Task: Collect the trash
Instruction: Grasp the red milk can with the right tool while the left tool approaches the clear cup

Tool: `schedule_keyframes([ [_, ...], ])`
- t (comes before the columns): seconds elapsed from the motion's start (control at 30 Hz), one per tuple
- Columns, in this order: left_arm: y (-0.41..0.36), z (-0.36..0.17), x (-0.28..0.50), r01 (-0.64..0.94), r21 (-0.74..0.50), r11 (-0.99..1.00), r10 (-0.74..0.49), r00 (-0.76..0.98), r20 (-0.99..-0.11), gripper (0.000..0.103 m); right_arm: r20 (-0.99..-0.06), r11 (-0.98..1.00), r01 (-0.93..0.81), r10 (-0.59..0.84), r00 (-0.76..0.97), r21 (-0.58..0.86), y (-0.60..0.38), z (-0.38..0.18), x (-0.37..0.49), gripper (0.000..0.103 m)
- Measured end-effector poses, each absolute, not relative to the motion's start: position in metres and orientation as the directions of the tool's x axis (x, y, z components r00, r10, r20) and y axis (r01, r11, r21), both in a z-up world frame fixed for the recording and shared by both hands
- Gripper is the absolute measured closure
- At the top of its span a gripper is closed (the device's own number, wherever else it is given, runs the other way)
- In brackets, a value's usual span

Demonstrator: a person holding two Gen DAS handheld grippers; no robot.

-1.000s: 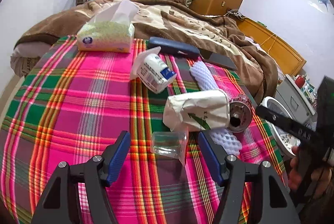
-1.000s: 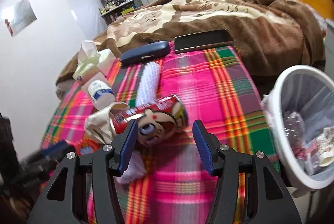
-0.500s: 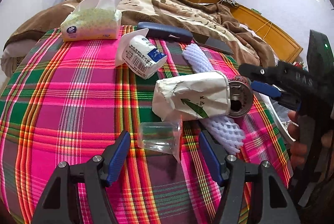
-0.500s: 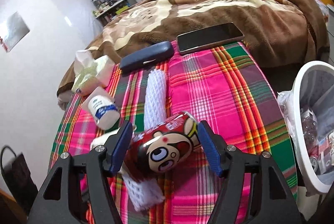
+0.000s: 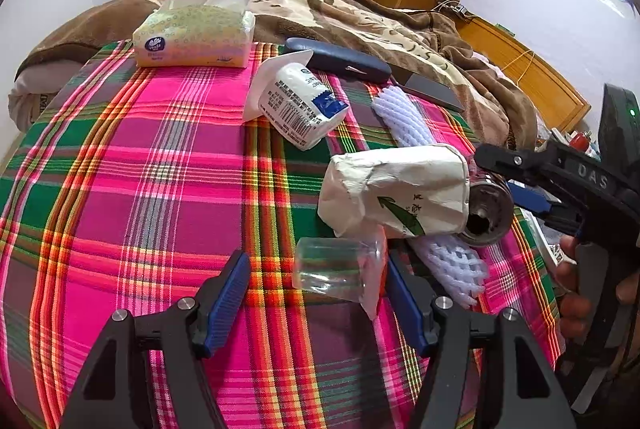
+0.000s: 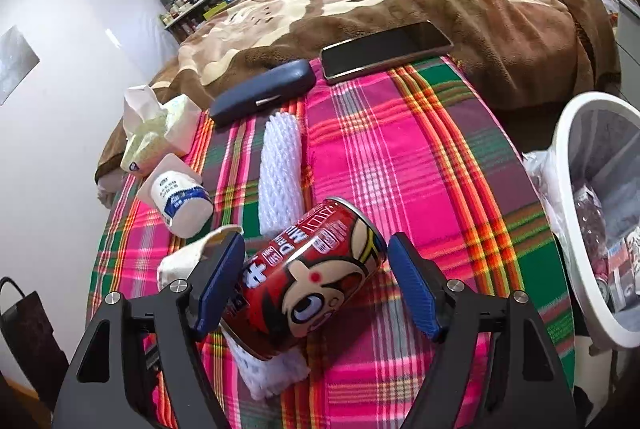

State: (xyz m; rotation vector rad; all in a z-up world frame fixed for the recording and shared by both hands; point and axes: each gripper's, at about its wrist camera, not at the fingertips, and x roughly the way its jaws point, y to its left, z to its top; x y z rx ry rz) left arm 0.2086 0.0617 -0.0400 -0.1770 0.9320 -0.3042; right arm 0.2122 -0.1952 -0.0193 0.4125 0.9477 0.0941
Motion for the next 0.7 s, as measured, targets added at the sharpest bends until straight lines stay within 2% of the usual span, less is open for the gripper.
schedule_keyframes([
  [0.4,0.062,-0.04,0.207,0.174,-0.271,0.947,-0.321,0.559,-0.765,0.036,-0.781,0.917,0.092,0.275,0.56,0.389,-0.189,-0.025,0.21,0.027],
  [0.57,0.06,-0.04,0.208,0.175,-0.26,0.95,-0.313,0.557,-0.769,0.036,-0.847,0.968,0.102,0.147,0.511,0.23,-0.19,-0.026,0.207,0.027],
  [0.7,0.06,-0.04,0.209,0.17,-0.263,0.95,-0.313,0.558,-0.768,0.036,-0.843,0.958,0.105,0.178,0.508,0.266,-0.194,-0.032,0.206,0.027],
])
